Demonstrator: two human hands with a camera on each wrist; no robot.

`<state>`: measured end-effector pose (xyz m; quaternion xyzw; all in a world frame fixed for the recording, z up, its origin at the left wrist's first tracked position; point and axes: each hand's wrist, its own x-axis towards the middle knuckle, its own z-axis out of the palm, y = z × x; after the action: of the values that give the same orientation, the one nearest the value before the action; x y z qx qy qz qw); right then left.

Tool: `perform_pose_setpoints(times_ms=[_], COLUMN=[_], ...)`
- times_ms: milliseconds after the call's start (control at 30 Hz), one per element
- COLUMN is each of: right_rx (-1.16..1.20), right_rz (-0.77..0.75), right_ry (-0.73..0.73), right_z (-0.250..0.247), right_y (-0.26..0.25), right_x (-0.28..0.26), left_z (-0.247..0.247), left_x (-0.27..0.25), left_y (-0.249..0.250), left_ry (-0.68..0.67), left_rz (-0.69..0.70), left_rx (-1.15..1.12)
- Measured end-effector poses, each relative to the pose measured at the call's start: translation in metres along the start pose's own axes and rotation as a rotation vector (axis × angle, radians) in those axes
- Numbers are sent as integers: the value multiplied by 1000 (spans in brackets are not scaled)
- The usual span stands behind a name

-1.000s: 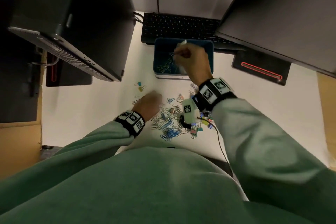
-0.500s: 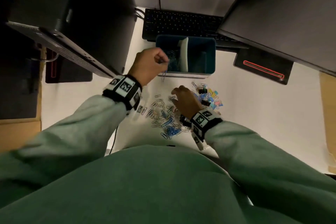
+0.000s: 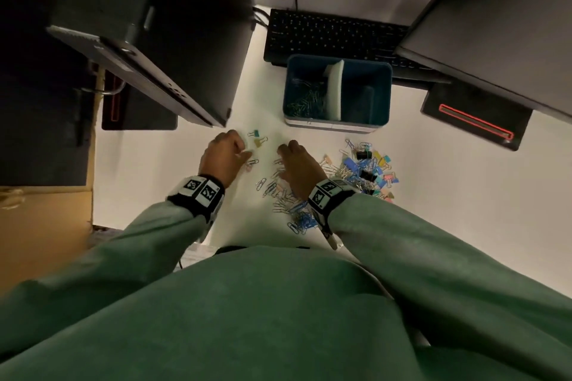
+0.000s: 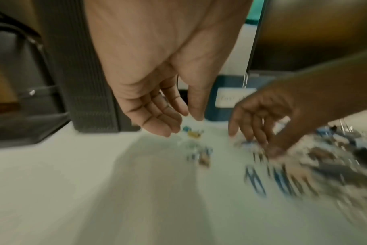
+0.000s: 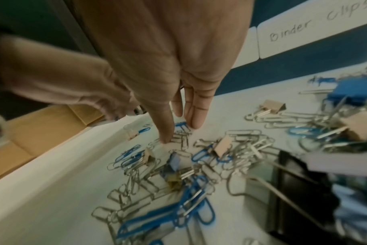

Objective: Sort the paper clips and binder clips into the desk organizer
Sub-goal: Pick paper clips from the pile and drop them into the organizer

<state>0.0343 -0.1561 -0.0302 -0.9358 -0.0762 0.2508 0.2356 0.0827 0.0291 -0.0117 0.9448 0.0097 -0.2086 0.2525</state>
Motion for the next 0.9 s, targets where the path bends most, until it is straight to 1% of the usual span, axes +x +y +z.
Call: perform_pose_setpoints(times_ms=[100,267,333,400,467,533,700,833,900], right_rx=[-22,-60,-47,-20,8,-20,-115,-136,-82], right_rz=[-45,-35,-12,9,12,-10,-44,-34,-8], right_ry=[10,-27,-19,4,23,13,0,-15,-20], right_z=[4,3,2,1,1,2,11,8,4], right_y=[-6,2,9,10,5,-5,-20,-14,-6], right_x=[1,-4,-4,-2,-1,-1,-5,-5,-4], left_z=[18,19,14,13,16,22,32,38,41], left_x=[-12,-18,-17,-12,-8,-4,-3,-11,-13], left_y=[-16,-36,-40,-36,-26,-17,-5,-4,-2], left_ry=[-55,-133,-126,-86,-72,-89,-151,-176,-162], left_rz=[-19,76,86,102,153,194,244,259,256], left_rx=[29,75,87,79,106,151,241,259,245])
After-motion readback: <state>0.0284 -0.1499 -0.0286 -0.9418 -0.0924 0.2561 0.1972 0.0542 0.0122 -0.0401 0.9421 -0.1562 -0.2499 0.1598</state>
